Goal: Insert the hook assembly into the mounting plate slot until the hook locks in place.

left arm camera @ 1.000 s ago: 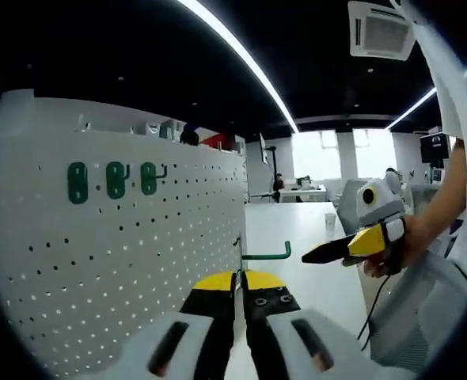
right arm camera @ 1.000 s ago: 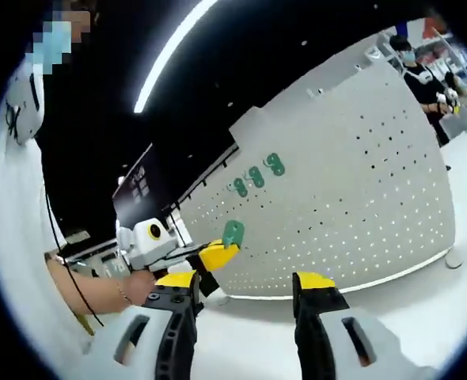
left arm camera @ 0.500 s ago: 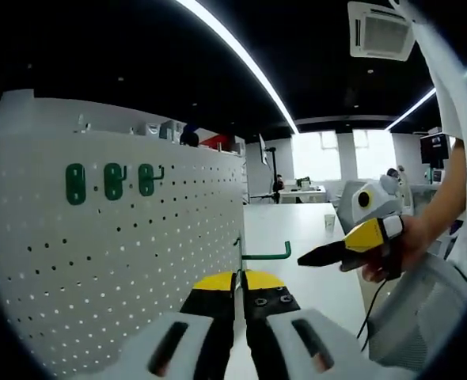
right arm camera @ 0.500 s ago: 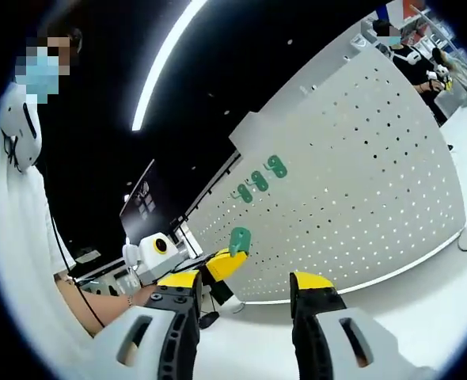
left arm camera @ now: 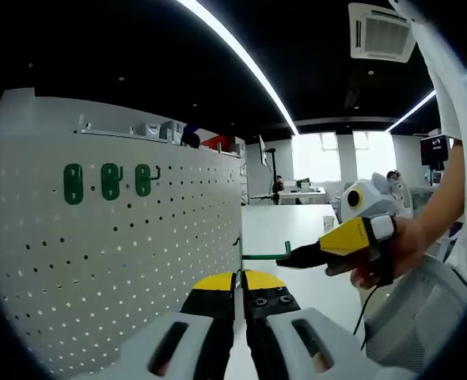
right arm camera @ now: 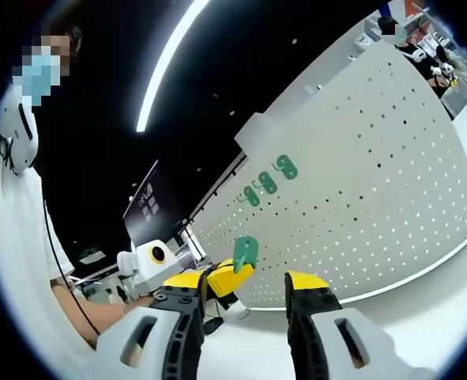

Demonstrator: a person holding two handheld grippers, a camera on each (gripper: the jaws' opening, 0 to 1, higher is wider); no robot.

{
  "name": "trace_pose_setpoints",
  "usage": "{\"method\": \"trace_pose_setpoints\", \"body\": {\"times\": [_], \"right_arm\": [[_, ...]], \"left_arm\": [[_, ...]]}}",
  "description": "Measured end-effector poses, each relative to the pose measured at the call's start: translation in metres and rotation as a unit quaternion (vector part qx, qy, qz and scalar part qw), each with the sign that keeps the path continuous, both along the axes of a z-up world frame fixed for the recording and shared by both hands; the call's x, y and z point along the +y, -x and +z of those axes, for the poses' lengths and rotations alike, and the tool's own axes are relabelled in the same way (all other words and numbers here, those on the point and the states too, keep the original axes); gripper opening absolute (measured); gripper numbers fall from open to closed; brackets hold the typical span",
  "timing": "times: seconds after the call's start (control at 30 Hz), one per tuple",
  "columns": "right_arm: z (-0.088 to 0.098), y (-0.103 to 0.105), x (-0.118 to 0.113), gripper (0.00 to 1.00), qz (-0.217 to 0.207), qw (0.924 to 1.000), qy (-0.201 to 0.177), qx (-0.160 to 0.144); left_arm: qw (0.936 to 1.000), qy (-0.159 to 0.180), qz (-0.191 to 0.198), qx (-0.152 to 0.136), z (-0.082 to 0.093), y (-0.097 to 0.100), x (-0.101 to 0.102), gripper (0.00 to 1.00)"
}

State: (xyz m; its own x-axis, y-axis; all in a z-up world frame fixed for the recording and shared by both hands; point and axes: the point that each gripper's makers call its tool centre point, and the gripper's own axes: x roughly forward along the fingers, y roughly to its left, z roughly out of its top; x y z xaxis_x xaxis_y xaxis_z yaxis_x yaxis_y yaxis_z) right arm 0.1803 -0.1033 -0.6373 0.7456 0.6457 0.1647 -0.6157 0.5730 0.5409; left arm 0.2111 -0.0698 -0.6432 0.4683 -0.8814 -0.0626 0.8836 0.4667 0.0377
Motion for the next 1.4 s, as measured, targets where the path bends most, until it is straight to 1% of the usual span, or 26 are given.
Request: {"method": "trace_pose_setpoints", "body": {"times": [0.1,0.4,0.73,1.1,1.4], "right_arm": [[0.001,-0.003,0.004,0.33,0.003,1.0,0.002,0.0],[0.006,-0.011,0.011,0.27,0.006,0.9999,-0.008,-0.004],[0.007,-0.015,0.017,0.21,0.008,0.9996,-0.025,0.009],[0.009,-0.019,0.026,0.14,0.015,0.9994,-0.029,0.013],[0.009,-0.022,0.027,0.09,0.008,0.9996,-0.022,0.015]], "left_arm": [[1.0,0.001,0.0,0.0,0.001,0.001,0.0,0.02],[1.0,0.004,0.003,0.0,0.001,0.002,0.0,0.02],[0.9999,0.011,0.005,0.001,0.003,0.003,0.0,0.02],[0.9999,0.013,0.006,0.001,0.004,0.005,-0.001,0.02],[0.9999,0.012,0.011,-0.001,0.005,0.004,-0.002,0.02]]}}
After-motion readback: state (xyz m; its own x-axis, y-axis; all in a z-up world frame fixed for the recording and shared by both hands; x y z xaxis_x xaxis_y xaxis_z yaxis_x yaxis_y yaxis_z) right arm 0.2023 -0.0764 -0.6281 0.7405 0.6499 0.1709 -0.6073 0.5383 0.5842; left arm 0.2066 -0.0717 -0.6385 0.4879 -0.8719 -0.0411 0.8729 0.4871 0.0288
